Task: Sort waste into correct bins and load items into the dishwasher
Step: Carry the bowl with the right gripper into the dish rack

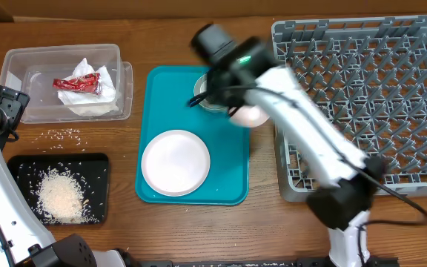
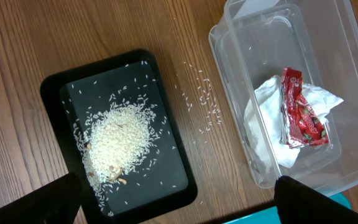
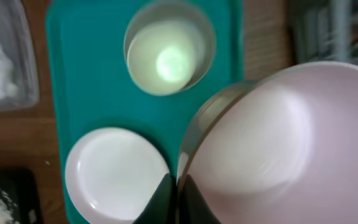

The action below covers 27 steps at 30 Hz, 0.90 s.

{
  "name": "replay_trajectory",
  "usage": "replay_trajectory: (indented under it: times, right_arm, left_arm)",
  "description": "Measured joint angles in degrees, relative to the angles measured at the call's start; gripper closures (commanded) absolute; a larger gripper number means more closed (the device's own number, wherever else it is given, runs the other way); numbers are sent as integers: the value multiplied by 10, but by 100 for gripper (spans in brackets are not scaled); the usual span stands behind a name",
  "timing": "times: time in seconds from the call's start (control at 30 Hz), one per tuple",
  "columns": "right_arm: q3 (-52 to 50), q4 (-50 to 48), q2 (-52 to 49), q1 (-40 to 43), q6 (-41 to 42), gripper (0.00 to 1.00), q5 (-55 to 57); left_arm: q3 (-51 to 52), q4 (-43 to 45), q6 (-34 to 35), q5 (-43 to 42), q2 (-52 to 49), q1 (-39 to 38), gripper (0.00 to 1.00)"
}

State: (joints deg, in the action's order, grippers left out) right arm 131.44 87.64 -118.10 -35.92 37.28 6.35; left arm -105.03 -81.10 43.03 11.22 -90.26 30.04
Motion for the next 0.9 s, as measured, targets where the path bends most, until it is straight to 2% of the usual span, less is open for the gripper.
replay_trajectory:
  times: [0.2, 0.33, 0.63, 0.9]
  right_arm:
    - [22, 55, 73, 139, -40, 96, -4]
    - [18, 62, 72, 254, -116, 96, -70]
    - [-50, 60, 68, 447, -315, 96, -367]
    - [-191, 76, 68, 573, -470, 96, -611]
  left_arm:
    - [0, 0, 0, 0, 0, 0, 0]
    - [0, 0, 0, 0, 0, 0, 0]
    - [0, 0, 0, 0, 0, 0, 0]
    - [0, 0, 0, 0, 0, 0, 0]
